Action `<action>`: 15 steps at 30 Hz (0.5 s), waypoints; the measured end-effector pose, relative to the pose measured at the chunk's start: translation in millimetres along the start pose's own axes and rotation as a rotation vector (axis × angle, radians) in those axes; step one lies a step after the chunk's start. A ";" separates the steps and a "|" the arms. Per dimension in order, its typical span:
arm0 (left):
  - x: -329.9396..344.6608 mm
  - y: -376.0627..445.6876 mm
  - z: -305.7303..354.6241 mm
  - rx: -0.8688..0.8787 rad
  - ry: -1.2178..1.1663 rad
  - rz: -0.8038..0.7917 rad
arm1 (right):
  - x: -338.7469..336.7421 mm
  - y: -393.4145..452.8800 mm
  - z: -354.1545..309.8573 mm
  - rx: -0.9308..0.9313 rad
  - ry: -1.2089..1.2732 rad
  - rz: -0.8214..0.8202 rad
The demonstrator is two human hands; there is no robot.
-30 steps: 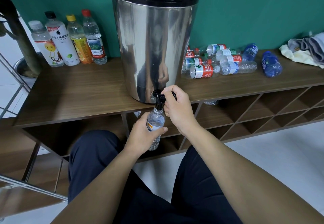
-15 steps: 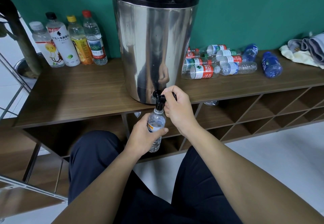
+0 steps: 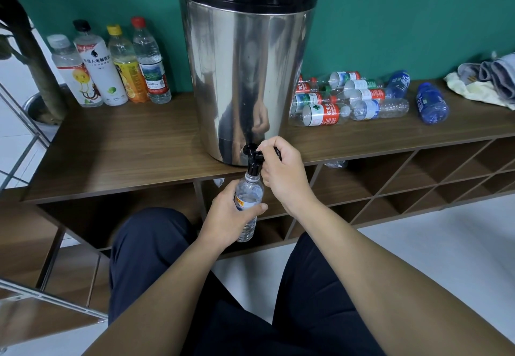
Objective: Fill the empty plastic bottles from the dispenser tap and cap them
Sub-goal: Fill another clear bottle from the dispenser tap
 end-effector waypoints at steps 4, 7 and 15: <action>-0.2 -0.5 0.7 -0.006 -0.010 -0.002 | 0.0 0.4 0.7 0.003 0.006 -0.003; 0.0 0.1 -0.2 0.002 -0.015 0.001 | 0.5 0.7 0.8 0.004 0.009 -0.007; -0.5 -0.1 0.2 0.002 -0.017 -0.002 | 0.3 1.0 0.9 0.004 -0.004 -0.002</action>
Point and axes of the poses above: each hand's wrist, its own y-axis towards the middle knuckle, its own x-axis out of the palm, z = x × y, the point moved 1 cm from there along y, towards the middle knuckle, and after that the axes turned 15 degrees about x, right-handed, at the moved point
